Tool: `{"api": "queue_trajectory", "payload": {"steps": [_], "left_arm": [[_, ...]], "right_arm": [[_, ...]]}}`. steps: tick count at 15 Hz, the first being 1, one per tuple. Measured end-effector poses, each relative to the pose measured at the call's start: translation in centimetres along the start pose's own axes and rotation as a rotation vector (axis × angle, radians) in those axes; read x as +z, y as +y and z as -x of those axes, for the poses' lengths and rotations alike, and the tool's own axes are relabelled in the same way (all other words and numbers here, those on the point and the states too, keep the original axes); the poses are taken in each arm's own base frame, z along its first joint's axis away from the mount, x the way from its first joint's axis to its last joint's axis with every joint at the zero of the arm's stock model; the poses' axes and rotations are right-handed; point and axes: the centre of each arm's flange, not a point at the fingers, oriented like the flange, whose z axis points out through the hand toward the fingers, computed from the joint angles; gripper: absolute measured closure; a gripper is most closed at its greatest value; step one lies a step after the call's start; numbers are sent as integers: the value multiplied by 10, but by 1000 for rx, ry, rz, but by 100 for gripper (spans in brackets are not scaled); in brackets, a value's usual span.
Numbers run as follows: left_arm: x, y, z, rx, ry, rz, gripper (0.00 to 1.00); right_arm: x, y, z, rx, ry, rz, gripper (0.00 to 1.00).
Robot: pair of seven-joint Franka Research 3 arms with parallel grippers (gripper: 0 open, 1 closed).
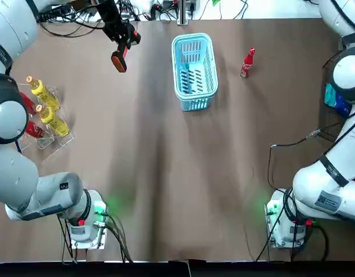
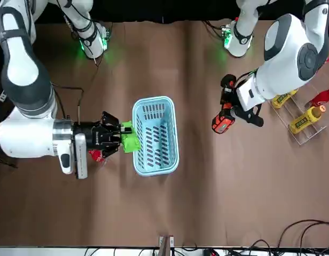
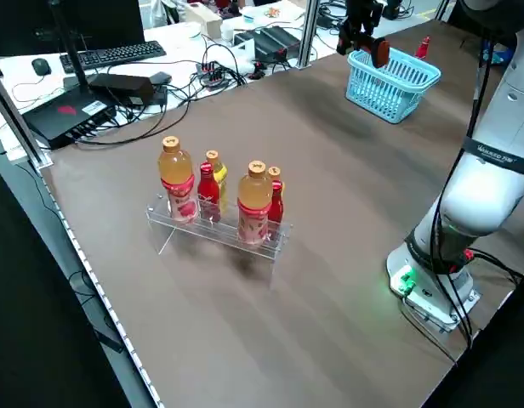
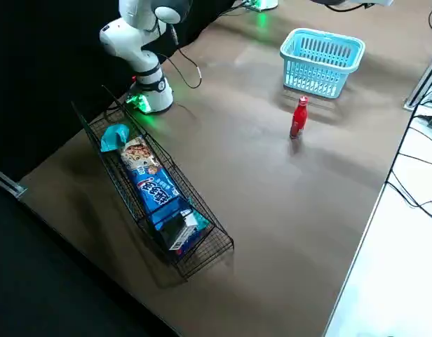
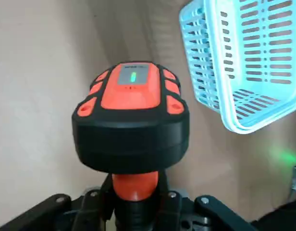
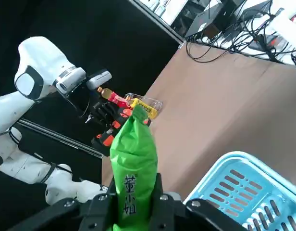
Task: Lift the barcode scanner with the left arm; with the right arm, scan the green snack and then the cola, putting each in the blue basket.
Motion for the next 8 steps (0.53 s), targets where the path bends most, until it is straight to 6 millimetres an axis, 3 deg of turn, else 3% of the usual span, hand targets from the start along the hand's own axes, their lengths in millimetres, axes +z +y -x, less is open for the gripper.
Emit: {"api": "queue_trajectory", "payload": {"steps": [8], "left_arm": [[-8,-41,0,-133,-50,176,63]], "right_arm": [[5,3,1,6,3,5,72]]}}
